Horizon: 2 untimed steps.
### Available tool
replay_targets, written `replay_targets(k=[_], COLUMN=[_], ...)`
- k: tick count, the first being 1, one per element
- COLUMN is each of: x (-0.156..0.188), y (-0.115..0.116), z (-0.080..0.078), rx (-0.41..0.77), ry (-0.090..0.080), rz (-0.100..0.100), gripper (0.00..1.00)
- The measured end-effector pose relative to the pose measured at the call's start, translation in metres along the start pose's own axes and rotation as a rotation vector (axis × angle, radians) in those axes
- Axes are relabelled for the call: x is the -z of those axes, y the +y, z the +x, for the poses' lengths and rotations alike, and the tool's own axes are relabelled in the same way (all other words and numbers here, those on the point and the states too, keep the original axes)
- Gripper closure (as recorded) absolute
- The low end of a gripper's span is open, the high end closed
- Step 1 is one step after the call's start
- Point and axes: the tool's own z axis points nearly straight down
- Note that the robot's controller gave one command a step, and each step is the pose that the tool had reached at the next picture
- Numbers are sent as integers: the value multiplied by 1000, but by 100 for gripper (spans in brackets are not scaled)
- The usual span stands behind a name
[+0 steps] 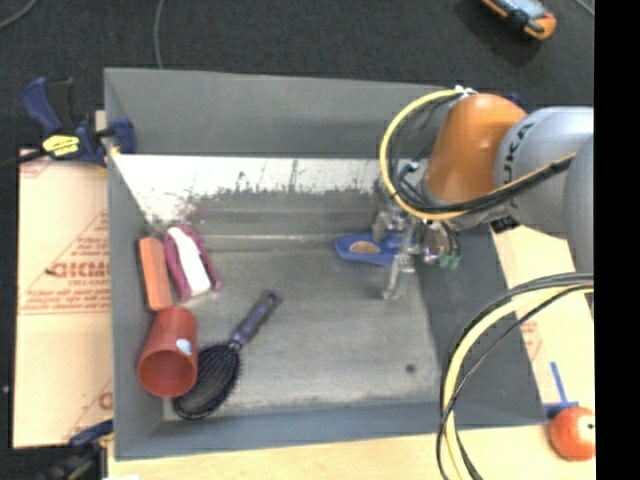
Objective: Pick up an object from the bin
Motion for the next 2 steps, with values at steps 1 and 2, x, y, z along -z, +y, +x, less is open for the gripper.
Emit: replay_targets(k=[1,2], x=[2,2], y=[-1,-1], z=[-4,-4], rx=[46,46], ry=[-1,-1], rz=[5,5], gripper=[100,100])
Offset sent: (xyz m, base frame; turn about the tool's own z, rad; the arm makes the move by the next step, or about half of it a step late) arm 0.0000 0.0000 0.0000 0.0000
